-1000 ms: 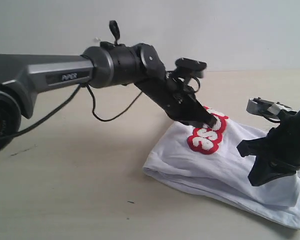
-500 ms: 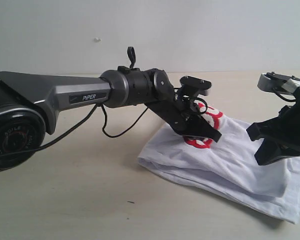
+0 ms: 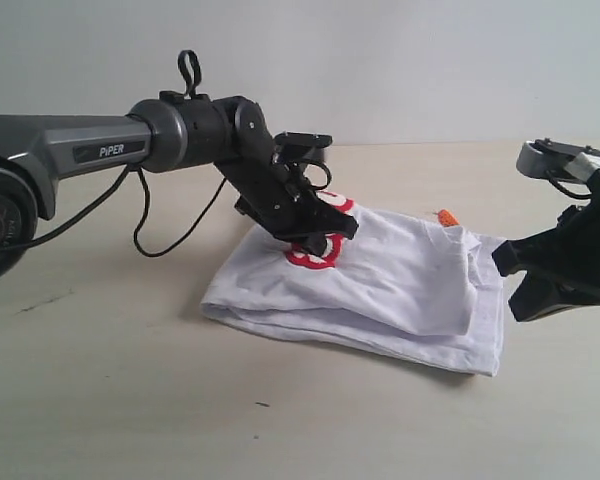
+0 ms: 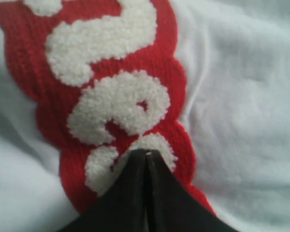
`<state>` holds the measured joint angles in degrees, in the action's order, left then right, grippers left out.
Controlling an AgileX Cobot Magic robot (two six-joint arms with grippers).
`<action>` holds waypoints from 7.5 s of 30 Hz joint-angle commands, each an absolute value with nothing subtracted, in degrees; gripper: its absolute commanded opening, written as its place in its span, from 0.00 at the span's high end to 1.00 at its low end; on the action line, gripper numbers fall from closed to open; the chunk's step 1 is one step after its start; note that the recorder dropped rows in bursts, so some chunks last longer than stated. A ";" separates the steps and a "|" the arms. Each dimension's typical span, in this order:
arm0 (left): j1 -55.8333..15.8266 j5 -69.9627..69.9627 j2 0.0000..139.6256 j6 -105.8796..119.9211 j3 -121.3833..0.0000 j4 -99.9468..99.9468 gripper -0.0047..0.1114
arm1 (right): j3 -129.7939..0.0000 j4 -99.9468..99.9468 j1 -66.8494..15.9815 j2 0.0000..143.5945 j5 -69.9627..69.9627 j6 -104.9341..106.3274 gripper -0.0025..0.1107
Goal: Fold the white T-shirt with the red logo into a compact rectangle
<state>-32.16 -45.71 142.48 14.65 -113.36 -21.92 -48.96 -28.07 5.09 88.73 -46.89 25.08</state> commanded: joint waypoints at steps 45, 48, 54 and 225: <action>-31.23 -64.28 131.73 18.37 -102.60 -14.66 0.96 | -57.12 -55.45 -1.65 113.48 -23.50 50.88 0.98; -31.23 -61.41 128.34 18.37 -102.60 -14.66 0.93 | -57.12 -55.45 -1.65 111.95 -23.37 50.88 0.98; -30.89 -61.92 120.86 18.37 -102.60 -13.91 0.80 | -57.12 -54.68 -1.65 106.49 -24.77 51.01 0.98; -2.83 -20.34 0.00 -2.25 0.00 0.86 0.96 | -32.95 -40.25 -1.65 51.29 -28.54 44.80 0.98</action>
<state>-2.95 -19.36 0.31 -0.36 0.03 0.00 -33.25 -40.22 -1.45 51.56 -28.73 44.91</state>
